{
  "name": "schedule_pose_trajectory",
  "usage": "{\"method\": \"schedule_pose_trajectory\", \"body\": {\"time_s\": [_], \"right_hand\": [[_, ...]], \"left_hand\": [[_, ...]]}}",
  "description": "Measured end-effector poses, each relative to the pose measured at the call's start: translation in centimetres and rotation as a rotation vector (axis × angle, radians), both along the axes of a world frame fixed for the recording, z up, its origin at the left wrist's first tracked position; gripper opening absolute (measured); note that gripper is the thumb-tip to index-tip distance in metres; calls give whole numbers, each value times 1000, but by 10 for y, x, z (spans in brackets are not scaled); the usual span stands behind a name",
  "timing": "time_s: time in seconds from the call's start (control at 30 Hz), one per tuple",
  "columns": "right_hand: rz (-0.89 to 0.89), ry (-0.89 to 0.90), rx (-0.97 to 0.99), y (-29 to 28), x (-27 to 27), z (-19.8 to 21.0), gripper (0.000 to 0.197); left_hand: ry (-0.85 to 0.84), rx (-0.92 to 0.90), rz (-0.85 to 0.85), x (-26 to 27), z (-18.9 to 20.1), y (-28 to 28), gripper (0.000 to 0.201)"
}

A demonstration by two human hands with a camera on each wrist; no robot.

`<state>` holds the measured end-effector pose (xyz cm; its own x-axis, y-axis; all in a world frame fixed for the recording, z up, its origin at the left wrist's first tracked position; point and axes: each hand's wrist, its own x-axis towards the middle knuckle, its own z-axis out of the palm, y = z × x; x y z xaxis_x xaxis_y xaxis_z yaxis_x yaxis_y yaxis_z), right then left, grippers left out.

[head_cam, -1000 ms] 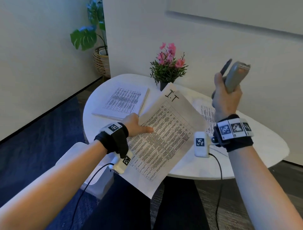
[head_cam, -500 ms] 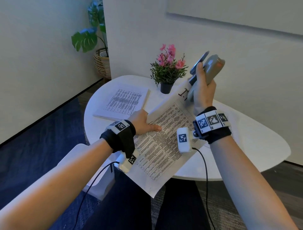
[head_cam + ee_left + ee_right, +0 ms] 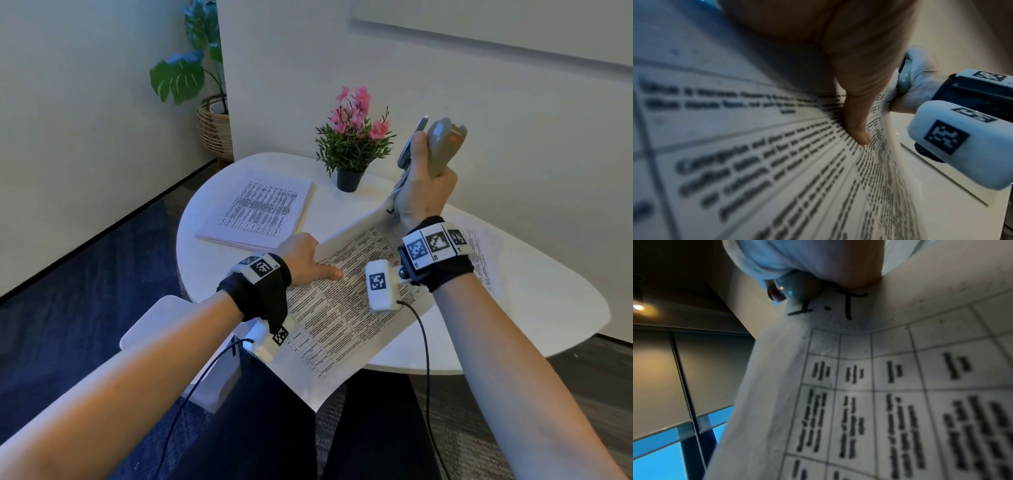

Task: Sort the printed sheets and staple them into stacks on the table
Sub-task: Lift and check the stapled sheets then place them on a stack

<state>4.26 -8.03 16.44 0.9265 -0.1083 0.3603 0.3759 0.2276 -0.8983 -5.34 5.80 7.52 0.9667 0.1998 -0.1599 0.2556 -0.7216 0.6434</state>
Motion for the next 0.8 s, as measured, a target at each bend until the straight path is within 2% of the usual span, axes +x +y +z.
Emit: {"method": "schedule_pose_trajectory", "body": {"time_s": [0.17,0.23,0.3,0.37,0.4,0.5,0.63,0.73,0.8], "right_hand": [[194,125,-45,-5,15,-13,30],[147,160,-40,-12,22,-19,23],[-1,259,-127,-24,30,-31,25],[-145,439,-338,-39,36,-49,40],[-152,522,-501,-47,39,-60,41],[43,683,-925,-57,41,-99,26],[172,602,-1442,-52,49,-152,27],[179,574,-1618,-45,58,-171,37],[114,490,-1623,-42,58,-171,39]], "left_hand": [[10,-22,32,-5,-7,5,46],[-16,-26,83,-9,-8,10,46],[-30,-40,159,-13,-7,20,47],[-30,-45,232,-16,-6,34,45],[-35,-40,251,-18,-5,42,43],[-77,-74,302,-21,2,62,39],[-212,-243,415,-26,17,82,28],[-322,-391,432,-31,29,94,20],[-351,-469,442,-32,32,101,17]]}}
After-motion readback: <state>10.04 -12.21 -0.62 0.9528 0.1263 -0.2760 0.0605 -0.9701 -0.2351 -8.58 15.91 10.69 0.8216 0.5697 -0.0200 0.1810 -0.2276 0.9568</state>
